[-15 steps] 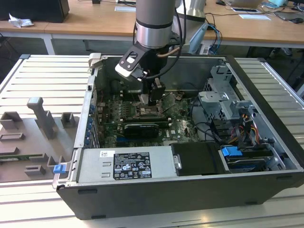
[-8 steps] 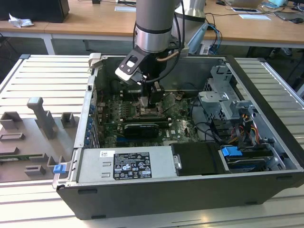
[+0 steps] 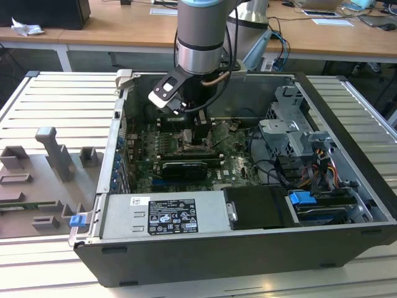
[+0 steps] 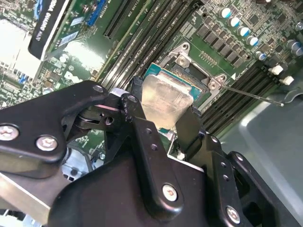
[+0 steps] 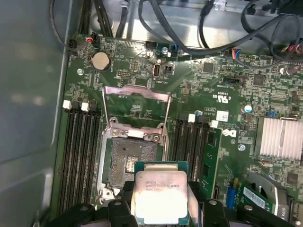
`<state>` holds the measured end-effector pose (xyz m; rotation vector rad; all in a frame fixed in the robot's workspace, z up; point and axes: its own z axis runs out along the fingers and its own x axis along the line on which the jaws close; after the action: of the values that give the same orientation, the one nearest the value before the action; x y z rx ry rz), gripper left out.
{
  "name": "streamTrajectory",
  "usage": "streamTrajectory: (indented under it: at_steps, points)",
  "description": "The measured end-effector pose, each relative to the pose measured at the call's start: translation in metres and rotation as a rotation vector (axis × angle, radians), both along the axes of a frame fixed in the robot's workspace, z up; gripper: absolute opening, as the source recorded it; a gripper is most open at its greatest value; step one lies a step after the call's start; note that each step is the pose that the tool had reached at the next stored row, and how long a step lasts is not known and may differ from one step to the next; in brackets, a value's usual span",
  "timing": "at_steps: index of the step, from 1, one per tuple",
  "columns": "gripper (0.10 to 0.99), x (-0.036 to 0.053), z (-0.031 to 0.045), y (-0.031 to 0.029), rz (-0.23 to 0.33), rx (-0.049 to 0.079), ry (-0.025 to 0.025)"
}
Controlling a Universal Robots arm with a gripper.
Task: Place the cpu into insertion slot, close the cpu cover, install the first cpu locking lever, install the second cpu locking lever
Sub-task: 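Place the cpu into insertion slot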
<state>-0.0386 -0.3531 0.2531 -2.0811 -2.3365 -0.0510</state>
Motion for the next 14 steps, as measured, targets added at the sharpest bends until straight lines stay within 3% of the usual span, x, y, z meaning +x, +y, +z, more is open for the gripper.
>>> streamTrajectory:
  at_steps: [3, 14]
  points:
    - [0.525, 0.001, -0.0025, 0.0036, 0.0, 0.0, 0.0005]
    - [0.525, 0.001, -0.0071, 0.0039, -0.025, 0.0, 0.0005]
